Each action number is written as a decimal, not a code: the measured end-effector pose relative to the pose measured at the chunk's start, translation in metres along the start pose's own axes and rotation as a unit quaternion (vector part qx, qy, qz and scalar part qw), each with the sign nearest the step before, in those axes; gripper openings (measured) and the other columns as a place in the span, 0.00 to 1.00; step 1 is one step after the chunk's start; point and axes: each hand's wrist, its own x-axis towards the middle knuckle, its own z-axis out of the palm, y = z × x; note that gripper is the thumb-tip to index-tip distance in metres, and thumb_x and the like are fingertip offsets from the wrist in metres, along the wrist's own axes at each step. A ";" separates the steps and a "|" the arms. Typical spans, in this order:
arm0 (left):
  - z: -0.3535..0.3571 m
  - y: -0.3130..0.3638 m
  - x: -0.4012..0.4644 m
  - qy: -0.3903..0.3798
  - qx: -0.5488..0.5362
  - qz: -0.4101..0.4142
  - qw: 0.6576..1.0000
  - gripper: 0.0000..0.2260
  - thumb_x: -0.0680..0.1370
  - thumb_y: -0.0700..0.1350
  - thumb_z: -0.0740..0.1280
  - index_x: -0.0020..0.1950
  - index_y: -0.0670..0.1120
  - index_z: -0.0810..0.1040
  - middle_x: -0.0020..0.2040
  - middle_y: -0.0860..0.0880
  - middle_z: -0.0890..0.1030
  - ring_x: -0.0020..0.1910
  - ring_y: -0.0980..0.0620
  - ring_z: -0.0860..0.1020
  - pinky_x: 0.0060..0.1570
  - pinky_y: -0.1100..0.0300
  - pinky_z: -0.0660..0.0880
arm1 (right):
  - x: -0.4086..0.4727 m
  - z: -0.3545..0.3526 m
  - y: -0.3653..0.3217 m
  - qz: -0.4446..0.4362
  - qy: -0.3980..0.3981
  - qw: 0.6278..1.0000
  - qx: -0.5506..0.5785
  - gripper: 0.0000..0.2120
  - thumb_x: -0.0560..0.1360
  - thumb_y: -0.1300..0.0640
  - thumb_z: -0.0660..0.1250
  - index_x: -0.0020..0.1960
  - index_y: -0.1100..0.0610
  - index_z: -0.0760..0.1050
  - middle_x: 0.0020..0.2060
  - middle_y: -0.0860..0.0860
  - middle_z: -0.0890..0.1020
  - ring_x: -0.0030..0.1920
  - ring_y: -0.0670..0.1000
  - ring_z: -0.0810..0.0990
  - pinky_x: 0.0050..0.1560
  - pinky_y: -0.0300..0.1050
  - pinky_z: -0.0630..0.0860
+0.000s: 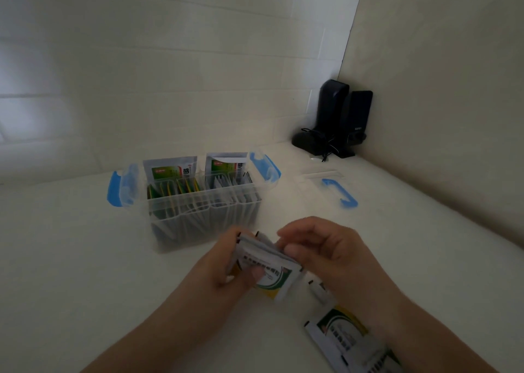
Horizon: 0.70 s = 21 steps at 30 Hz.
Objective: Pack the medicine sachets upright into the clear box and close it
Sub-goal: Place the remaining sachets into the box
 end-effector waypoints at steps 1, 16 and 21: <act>-0.001 0.000 0.000 0.005 -0.001 -0.004 1.000 0.06 0.71 0.49 0.66 0.46 0.58 0.71 0.45 0.60 0.80 0.43 0.64 0.78 0.39 0.71 0.74 | 0.000 -0.007 -0.004 0.011 -0.008 1.000 -0.016 0.08 0.70 0.62 0.67 0.44 0.49 0.79 0.39 0.46 0.85 0.42 0.44 0.83 0.45 0.37 0.79; -0.004 -0.008 0.002 0.035 0.007 -0.103 0.994 0.08 0.75 0.37 0.64 0.48 0.51 0.72 0.42 0.55 0.82 0.43 0.67 0.79 0.39 0.73 0.73 | -0.008 -0.052 0.007 0.165 -0.148 0.874 -0.432 0.08 0.72 0.47 0.67 0.49 0.46 0.71 0.44 0.40 0.69 0.41 0.39 0.71 0.39 0.31 0.70; -0.005 -0.004 0.003 0.068 0.019 -0.112 0.991 0.05 0.76 0.38 0.63 0.45 0.49 0.73 0.42 0.51 0.82 0.42 0.62 0.79 0.40 0.70 0.74 | -0.005 -0.044 0.021 0.120 -0.086 0.907 -0.394 0.05 0.71 0.50 0.67 0.42 0.45 0.71 0.44 0.42 0.71 0.39 0.40 0.71 0.39 0.30 0.69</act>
